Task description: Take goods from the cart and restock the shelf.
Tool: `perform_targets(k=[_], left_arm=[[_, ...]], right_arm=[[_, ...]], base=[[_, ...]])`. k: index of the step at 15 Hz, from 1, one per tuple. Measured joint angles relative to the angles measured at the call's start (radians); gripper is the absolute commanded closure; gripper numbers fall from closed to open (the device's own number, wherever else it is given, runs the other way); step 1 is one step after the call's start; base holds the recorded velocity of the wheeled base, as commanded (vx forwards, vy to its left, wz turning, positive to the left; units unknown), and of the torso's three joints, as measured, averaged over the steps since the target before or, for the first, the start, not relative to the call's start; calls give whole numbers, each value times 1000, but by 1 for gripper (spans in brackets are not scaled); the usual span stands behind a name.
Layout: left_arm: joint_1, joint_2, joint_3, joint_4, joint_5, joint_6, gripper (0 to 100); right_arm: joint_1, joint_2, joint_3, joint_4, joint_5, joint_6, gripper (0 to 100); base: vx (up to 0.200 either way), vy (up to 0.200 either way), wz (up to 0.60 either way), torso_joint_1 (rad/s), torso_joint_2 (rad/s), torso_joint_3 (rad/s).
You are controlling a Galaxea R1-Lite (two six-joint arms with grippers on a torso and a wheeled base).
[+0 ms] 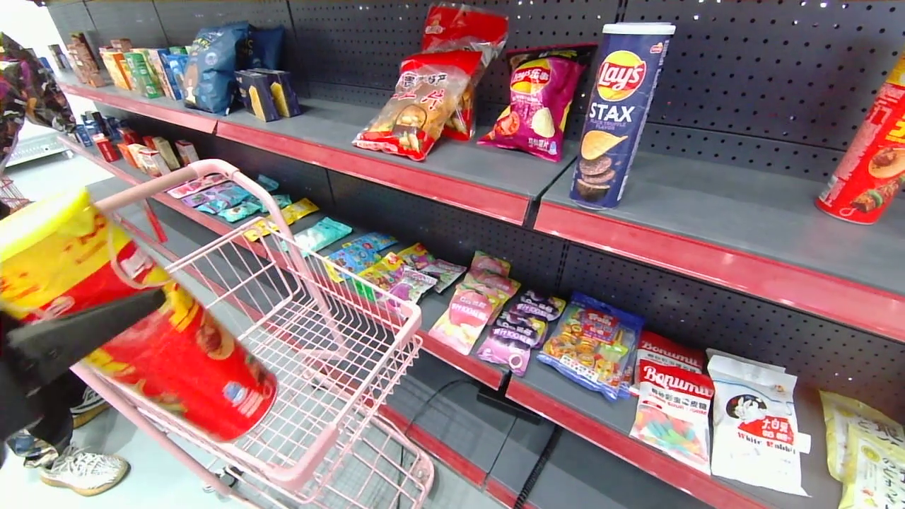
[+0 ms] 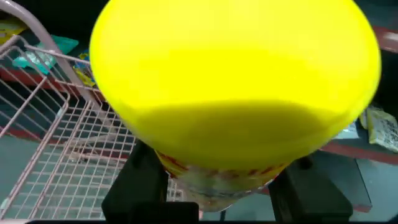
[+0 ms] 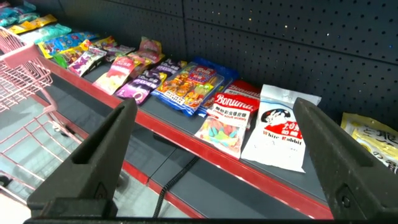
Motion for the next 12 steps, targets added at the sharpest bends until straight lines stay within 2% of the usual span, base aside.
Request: perform_targets(k=[3, 7, 12], left_arm=[[0, -242, 75, 178, 11, 1, 100], [0, -378, 161, 192, 24, 24, 100], [0, -401, 180, 186, 23, 25, 100]], right_arm=[[0, 0, 0, 0, 0, 0, 0], [0, 0, 0, 0, 0, 0, 0], [0, 0, 0, 0, 0, 0, 0]], base=[[0, 0, 0, 41, -138, -88], [0, 0, 0, 159, -470, -305], [0, 0, 0, 226, -572, -352]])
